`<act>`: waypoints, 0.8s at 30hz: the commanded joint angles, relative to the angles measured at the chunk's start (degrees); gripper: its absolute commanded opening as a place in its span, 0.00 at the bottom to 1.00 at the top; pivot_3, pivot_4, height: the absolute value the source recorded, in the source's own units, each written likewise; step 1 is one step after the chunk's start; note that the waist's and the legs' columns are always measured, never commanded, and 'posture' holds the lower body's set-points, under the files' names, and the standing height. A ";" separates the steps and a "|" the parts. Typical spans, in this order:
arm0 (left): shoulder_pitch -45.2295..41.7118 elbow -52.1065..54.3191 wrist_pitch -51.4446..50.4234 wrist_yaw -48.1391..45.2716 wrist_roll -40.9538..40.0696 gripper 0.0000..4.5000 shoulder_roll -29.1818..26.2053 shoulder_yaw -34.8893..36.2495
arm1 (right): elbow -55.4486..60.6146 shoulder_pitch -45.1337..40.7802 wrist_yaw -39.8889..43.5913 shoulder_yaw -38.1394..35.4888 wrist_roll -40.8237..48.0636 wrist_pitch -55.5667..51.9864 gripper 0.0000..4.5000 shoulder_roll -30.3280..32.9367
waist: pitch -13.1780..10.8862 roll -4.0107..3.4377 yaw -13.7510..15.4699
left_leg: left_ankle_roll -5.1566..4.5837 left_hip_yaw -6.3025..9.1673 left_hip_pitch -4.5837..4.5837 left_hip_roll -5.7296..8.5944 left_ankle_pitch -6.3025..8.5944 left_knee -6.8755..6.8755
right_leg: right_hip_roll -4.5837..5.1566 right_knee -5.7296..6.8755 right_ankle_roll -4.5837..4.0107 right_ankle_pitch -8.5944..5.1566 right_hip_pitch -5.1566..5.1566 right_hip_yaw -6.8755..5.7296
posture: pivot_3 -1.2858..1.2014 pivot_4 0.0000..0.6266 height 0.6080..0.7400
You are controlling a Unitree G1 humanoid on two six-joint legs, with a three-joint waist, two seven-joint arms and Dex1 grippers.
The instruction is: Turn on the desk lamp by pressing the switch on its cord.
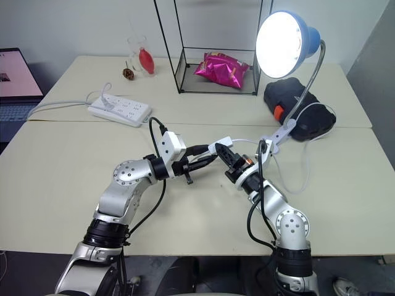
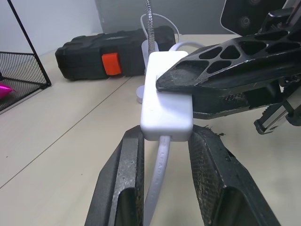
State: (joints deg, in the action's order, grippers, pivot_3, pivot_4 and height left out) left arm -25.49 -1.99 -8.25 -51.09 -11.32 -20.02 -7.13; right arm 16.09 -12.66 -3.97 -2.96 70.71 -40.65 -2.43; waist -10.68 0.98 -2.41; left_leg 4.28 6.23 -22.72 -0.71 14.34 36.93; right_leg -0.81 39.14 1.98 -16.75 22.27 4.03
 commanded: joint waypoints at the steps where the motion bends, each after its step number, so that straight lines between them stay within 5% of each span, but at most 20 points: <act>1: -0.93 1.70 1.24 0.29 -0.77 0.22 0.05 0.19 | 2.37 -0.16 1.05 -0.36 0.32 -0.35 0.44 0.67 | 0.00 0.00 0.00 | 0.00 0.00 0.00 0.00 0.00 0.00 | 0.00 0.00 0.00 0.00 0.00 0.00 | 0.52 0.24 1.00; 7: -1.03 0.53 1.74 0.55 -0.21 0.22 -0.23 0.10 | 5.59 2.13 1.67 -0.94 2.44 -3.01 0.70 4.54 | 0.00 0.00 0.02 | 0.00 0.00 -0.01 0.00 0.00 -0.01 | 0.00 -0.01 0.00 0.00 0.00 0.00 | 0.52 0.24 1.00; 13: -2.20 -5.18 4.34 0.80 2.84 0.22 -1.03 -1.04 | 19.38 5.69 9.96 5.75 -9.09 -8.16 0.99 23.77 | -0.03 -0.05 0.29 | 0.00 -0.02 -0.06 0.09 0.00 0.02 | 0.08 -0.10 0.03 -0.02 -0.01 0.00 | 0.52 0.24 1.00; 19: -3.38 -11.58 7.09 -0.91 5.81 0.22 -1.84 -3.43 | 28.59 4.15 18.10 10.48 -24.39 -7.25 1.00 42.52 | -0.03 -0.09 0.24 | 0.00 0.01 -0.02 0.01 0.00 0.00 | -0.02 -0.09 0.27 -0.15 0.00 -0.02 | 0.52 0.24 1.00; 24: -3.96 -15.53 8.80 -1.97 7.23 0.22 -1.42 -4.90 | 28.18 3.83 22.46 9.70 -31.72 -5.13 1.00 49.35 | -0.02 -0.04 0.47 | 0.00 -0.01 -0.05 0.05 0.00 0.02 | 0.02 -0.12 0.27 -0.15 0.00 -0.01 | 0.52 0.24 1.00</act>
State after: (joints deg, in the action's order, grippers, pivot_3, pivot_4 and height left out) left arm -28.38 -16.99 -0.96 -52.54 -4.64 -21.37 -11.33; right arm 43.01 -8.00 16.32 7.99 41.60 -47.68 45.91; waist -10.70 0.94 -1.94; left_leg 4.28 6.22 -22.78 -0.67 14.34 36.97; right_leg -0.79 39.01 2.25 -16.90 22.27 4.02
